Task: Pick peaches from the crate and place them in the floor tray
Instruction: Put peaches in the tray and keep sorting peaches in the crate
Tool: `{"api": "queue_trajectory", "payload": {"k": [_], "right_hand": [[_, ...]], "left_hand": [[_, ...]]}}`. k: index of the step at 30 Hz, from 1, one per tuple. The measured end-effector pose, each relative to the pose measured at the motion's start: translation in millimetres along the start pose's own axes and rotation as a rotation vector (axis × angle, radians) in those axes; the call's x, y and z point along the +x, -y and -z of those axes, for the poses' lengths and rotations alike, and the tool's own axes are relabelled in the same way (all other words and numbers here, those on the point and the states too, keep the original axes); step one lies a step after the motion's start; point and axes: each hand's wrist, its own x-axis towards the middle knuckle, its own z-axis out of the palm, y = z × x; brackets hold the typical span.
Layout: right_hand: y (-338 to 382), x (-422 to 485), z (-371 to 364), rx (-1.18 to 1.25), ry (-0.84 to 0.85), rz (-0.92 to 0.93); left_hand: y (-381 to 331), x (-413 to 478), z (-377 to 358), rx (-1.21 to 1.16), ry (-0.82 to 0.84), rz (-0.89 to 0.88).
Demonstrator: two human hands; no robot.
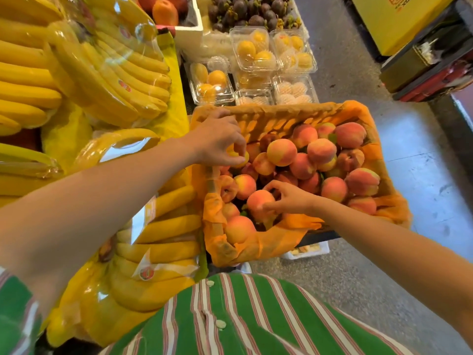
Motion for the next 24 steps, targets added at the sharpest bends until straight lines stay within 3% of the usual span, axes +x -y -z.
{"api": "queue_trajectory", "payload": {"k": [5,8,14,16,22,24], "right_hand": [[10.0,-23.4,21.9,0.473,0.079,0.059],[17.2,-26.6,23.2,0.683,0.133,0.068],[21.4,-27.1,13.9,0.812,0.271,0.039],[21.7,-27.7,8.2,0.748,0.321,0.021],[42.0,-28.0,-23.4,0.083,0.374,0.045],[43.4,-23.4,-33.7,-0.075,0.324,0.058]], "left_hand": [[-23.9,15.3,-5.4,-0.059,0.255,-0.13],[-39.9,16.9,-13.6,-0.243,0.435,-0.091],[-38.8,14.6,-2.1,-0.322,0.435,-0.04],[-32.6,13.2,6.3,-0.293,0.411,-0.001],[-23.0,9.4,12.4,-0.244,0.388,0.026],[-24.3,9.1,11.4,-0.268,0.401,0.037]]}}
